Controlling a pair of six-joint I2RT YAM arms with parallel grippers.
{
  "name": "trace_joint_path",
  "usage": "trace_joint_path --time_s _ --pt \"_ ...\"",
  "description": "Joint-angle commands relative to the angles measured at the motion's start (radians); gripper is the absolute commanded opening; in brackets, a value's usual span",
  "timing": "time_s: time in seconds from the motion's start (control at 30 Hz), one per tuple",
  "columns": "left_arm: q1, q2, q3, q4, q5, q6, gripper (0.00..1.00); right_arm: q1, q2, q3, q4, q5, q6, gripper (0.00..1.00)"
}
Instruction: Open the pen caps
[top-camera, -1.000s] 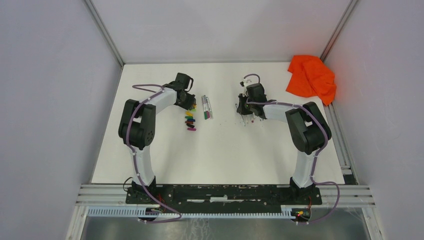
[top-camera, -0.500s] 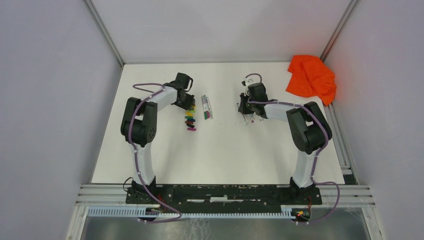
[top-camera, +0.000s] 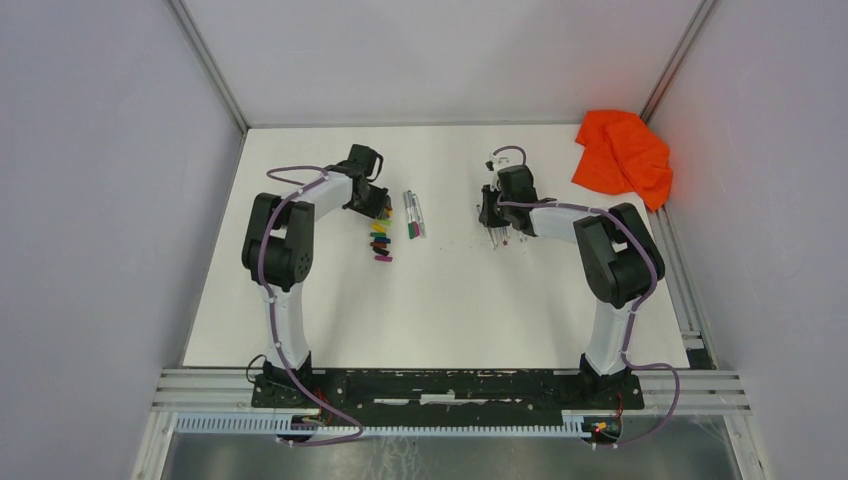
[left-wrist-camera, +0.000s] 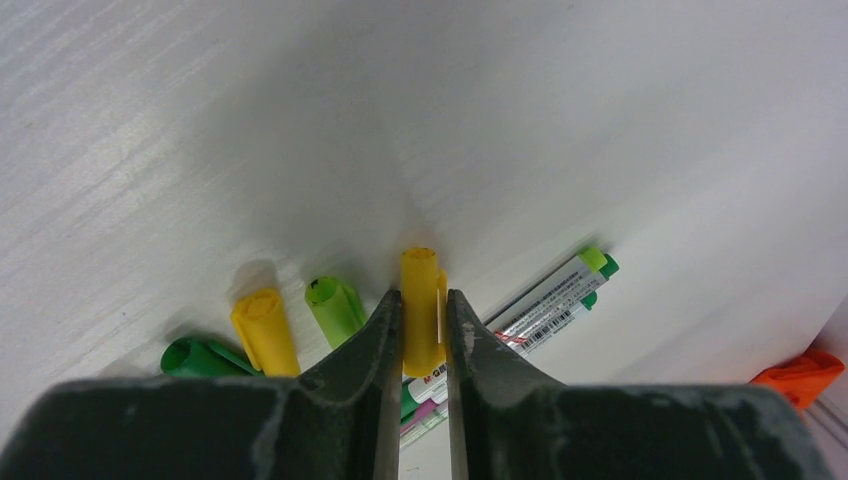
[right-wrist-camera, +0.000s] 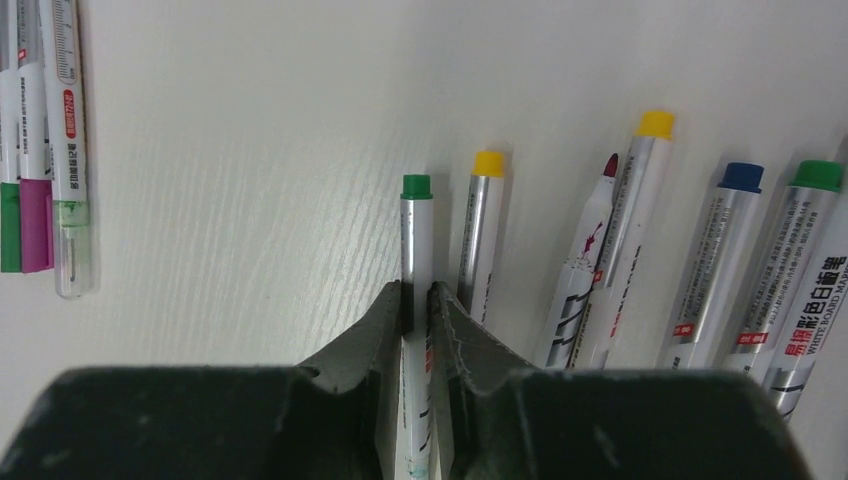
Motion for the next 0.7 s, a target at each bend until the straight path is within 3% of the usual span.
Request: trace_joint_path --time_s 0.0,0.2,0.67 --pt "0.001 0.047 -0.027 0.013 0.034 -0.04 0.28 -0.009 0.016 -0.01 -0.047 0.063 -0.023 0.22" --pt "0.003 0.029 -0.057 0.016 0.03 -0.049 0.39 -0.012 0.017 -0.012 -0.052 0.075 -0.025 0.27" --pt "0.005 -0.004 -0.091 0.009 0.017 -0.048 0.41 -0.023 -0.024 -0.038 -0.043 0.123 -0.04 0.3"
